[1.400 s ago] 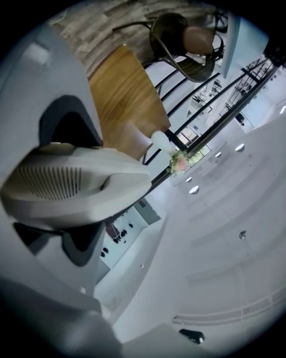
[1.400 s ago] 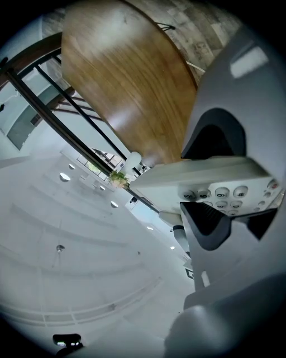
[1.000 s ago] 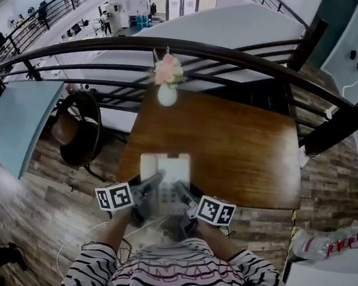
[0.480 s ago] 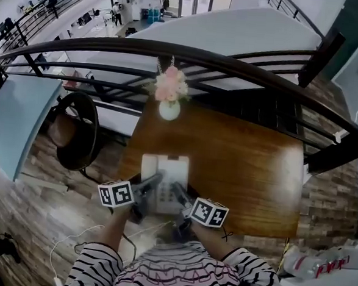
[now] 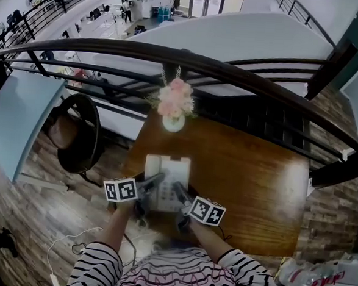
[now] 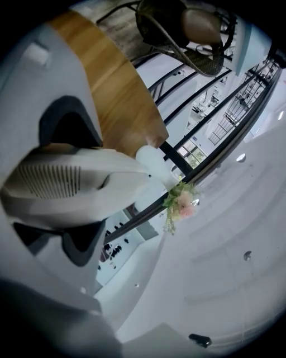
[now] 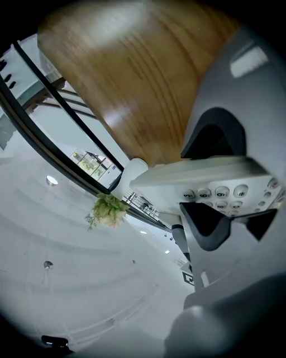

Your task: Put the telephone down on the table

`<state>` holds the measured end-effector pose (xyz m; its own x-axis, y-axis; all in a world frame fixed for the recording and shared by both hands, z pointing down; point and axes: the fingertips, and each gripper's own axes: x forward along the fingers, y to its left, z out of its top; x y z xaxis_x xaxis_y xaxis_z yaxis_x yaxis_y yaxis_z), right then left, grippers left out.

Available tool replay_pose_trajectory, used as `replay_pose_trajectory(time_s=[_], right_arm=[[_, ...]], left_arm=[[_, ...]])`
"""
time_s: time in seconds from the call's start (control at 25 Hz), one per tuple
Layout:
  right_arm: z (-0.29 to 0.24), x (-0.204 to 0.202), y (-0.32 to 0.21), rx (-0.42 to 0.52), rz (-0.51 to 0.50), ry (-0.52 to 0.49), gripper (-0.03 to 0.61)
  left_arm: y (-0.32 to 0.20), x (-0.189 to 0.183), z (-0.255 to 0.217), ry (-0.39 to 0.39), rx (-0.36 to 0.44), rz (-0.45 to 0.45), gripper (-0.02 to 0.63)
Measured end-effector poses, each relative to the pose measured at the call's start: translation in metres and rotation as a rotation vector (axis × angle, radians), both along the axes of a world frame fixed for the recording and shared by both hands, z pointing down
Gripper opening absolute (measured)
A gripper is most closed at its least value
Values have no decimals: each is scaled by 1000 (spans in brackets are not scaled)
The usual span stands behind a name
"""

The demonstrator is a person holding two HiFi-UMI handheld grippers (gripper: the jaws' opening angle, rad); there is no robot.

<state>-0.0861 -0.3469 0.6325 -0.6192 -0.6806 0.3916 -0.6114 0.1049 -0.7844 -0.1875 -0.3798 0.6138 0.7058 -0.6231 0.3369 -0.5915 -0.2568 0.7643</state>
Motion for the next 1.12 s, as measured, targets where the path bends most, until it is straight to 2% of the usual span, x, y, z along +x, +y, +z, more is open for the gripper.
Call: replay_pose_trajectory(time_s=[0.48, 0.8, 0.92, 1.12], right_arm=[[29, 21, -81, -22, 63, 9, 242], [37, 48, -108, -55, 87, 15, 241], [41, 50, -115, -76, 103, -15, 241], [48, 53, -126, -102, 118, -4, 244]], left_arm=[[-88, 24, 32, -27, -25, 55, 409], [-120, 56, 45, -101, -39, 85, 405], [-129, 60, 45, -126, -39, 107, 405], [-141, 63, 55, -134, -68, 119, 405]])
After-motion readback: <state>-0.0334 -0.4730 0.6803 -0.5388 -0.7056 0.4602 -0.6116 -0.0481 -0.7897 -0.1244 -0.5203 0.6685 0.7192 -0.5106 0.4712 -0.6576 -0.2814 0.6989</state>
